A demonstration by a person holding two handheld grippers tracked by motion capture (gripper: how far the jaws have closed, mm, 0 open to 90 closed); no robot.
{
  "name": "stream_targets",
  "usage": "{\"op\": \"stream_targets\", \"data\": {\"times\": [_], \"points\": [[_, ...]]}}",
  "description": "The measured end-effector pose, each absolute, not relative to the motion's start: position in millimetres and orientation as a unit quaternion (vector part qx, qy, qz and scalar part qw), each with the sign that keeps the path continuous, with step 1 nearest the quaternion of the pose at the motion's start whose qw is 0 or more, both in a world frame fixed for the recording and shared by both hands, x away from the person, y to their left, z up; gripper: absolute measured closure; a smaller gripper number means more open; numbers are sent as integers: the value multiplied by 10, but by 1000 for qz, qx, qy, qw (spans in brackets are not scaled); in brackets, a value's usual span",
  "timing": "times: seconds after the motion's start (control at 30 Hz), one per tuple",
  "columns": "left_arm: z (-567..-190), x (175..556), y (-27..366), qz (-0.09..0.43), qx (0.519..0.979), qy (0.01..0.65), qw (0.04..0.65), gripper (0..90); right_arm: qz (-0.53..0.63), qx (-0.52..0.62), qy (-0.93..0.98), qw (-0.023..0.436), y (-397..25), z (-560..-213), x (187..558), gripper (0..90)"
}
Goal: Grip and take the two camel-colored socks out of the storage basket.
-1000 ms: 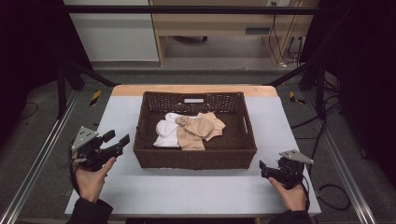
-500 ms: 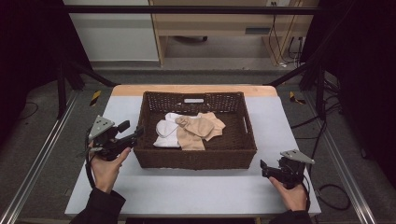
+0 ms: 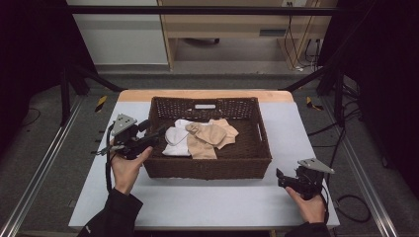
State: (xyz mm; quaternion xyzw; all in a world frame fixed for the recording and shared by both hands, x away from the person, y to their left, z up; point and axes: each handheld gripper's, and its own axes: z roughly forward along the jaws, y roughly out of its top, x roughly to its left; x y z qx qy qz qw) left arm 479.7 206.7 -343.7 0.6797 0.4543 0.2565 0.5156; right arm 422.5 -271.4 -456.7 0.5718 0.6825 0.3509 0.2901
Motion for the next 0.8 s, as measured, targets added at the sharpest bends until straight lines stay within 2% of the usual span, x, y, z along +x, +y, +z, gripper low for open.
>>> {"op": "stream_targets", "data": {"times": [0.8], "points": [[-3400, 5306, 1534, 243, 722, 438, 477, 373, 349, 577, 679, 290, -2727, -4570, 4250, 66]]}}
